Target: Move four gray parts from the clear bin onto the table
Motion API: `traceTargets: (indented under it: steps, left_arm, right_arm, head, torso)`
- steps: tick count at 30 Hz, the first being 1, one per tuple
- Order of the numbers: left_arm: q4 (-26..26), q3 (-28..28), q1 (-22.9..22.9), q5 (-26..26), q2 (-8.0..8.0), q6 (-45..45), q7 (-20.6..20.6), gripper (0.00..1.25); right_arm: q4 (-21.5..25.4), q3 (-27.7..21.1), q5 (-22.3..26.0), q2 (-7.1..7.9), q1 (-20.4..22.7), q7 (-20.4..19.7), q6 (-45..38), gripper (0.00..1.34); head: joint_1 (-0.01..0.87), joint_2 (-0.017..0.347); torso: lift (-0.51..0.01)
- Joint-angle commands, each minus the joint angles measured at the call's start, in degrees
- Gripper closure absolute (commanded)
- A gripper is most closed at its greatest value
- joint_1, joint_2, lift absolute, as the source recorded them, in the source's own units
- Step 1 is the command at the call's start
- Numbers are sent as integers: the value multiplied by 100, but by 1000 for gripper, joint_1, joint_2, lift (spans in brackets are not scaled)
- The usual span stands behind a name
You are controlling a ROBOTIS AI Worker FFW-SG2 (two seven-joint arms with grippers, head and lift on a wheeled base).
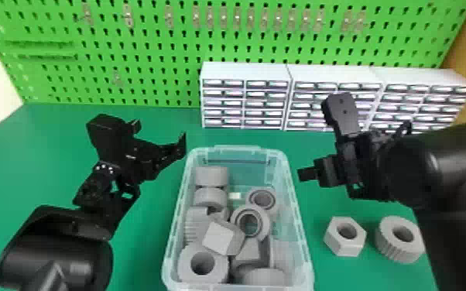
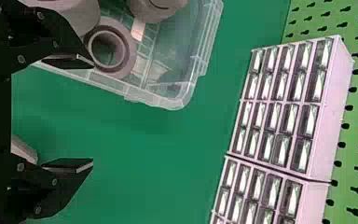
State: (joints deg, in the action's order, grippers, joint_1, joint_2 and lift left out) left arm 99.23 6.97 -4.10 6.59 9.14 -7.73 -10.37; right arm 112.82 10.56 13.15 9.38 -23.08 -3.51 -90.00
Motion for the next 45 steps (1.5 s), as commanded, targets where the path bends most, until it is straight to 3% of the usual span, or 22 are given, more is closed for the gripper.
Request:
traceTargets:
  steps: [1,6,12,16,20,21,34,45]
  left_arm:
    - [0,-3,-3,-18,0,0,0,113]
    - [0,-3,-3,-18,0,0,0,113]
    - [0,-3,-3,-18,0,0,0,113]
    - [0,-3,-3,-18,0,0,0,113]
    - [0,-12,15,-9,0,0,0,113]
    - [0,-12,23,-18,0,0,0,113]
    - [0,-20,23,-18,0,0,9,113]
    - [0,-29,23,-26,0,0,0,113]
  right_arm:
    - [-146,245,118,222,-205,0,-8,510]
    - [-286,509,109,354,-311,0,-8,510]
    - [-603,632,-67,248,-311,35,562,515]
    - [-787,904,-1104,187,-363,931,1011,512]
    - [-1051,1089,-2862,-24,-399,2496,1547,510]
    - [-1121,1230,-3029,-7,-469,2628,1626,510]
    - [-2246,1458,-3011,-15,-820,3120,2619,515]
    - [-2879,1713,-2783,-59,-996,3331,3287,515]
  head:
    - [678,34]
    - [678,34]
    - [678,34]
    - [678,34]
    - [678,34]
    - [678,34]
    - [678,34]
    - [678,34]
  torso:
    - [-50]
    - [-50]
    - [-50]
    - [-50]
    - [-50]
    - [-50]
    - [-50]
    - [-50]
